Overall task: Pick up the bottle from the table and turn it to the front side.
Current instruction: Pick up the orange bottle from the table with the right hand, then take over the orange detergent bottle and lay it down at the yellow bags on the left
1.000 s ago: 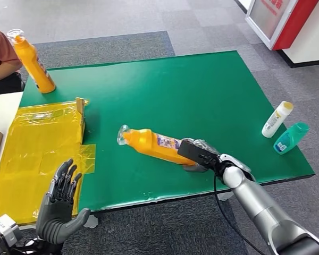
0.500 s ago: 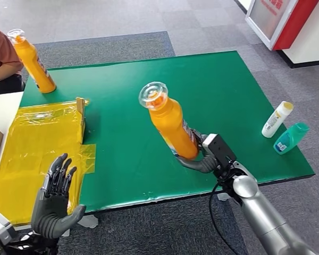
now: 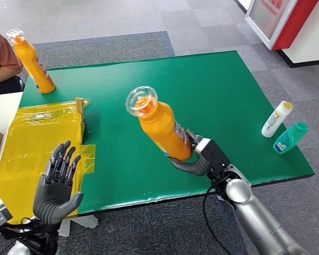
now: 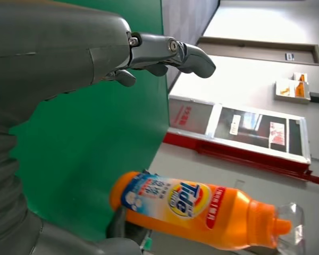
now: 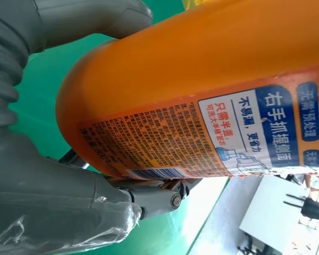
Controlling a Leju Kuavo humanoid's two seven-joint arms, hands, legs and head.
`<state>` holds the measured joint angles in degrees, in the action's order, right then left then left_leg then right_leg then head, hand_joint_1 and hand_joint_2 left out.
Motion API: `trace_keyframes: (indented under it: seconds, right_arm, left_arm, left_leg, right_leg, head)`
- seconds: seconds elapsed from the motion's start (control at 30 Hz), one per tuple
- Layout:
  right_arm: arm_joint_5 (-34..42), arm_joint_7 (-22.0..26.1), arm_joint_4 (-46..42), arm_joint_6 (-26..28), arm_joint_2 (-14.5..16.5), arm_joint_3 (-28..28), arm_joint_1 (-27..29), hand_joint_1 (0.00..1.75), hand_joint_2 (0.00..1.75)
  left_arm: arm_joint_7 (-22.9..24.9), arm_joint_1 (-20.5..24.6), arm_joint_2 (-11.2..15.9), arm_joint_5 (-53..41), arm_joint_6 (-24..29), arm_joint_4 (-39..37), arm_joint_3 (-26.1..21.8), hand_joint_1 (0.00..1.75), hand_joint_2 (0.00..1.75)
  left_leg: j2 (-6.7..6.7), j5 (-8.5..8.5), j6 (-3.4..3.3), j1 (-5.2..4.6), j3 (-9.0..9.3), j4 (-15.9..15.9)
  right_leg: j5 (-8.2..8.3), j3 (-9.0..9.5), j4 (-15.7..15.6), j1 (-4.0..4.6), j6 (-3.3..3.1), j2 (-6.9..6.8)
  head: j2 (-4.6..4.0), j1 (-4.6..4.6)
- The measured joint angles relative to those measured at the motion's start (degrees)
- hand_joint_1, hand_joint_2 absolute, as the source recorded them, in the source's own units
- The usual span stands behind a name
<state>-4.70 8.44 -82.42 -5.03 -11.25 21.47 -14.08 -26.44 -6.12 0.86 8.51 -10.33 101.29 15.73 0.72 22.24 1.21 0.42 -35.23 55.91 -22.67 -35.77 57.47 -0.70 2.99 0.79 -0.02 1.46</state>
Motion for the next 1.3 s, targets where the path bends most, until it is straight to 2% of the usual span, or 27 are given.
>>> trace_keyframes:
  seconds: [0.2,0.43,0.93,1.13,1.3]
  right_arm:
    - [-3.67,0.52,0.08,2.62,3.71,3.9,0.03,1.75,1.75]
    - [-4.12,0.91,0.26,3.38,5.74,7.36,-0.18,1.75,1.75]
    - [-3.68,1.45,0.18,3.34,6.91,12.23,-0.75,1.75,1.75]
    - [-3.71,0.96,1.24,3.43,7.68,13.39,-1.67,1.75,1.75]
    - [-3.69,0.93,2.45,3.5,8.31,13.9,-2.4,1.75,1.75]
  left_arm:
    - [1.49,2.84,-1.14,2.75,-0.9,-0.64,1.24,0.0,1.75]
    - [3.05,5.49,-1.21,2.17,0.47,-1.36,3.65,0.0,1.75]
    - [3.4,6.47,-1.01,1.66,0.78,-2.75,6.93,0.0,1.75]
    - [3.32,6.74,-0.73,2.78,-2.53,-2.75,9.06,0.0,1.75]
    - [3.5,7.42,-0.57,2.69,-2.71,-2.75,9.94,0.0,1.75]
  left_leg:
    - [0.0,-0.01,0.01,0.01,0.0,0.0]
    - [0.0,0.0,0.01,0.0,-0.01,0.0]
    - [0.0,0.0,0.01,0.0,-0.01,0.0]
    - [0.0,-0.01,0.01,0.0,-0.01,0.0]
    - [0.0,-0.01,0.01,0.0,-0.01,0.0]
  right_leg:
    - [0.0,-0.01,0.01,0.02,0.0,0.0]
    - [0.0,0.0,0.01,0.0,0.0,-0.01]
    - [-0.01,-0.01,0.01,0.01,0.0,-0.01]
    - [0.0,-0.01,0.01,0.01,0.0,-0.01]
    - [0.0,-0.01,0.01,0.01,0.0,0.0]
  head:
    - [0.0,0.01]
    - [0.0,0.01]
    - [0.0,0.0]
    - [0.0,0.0]
    - [0.0,0.01]
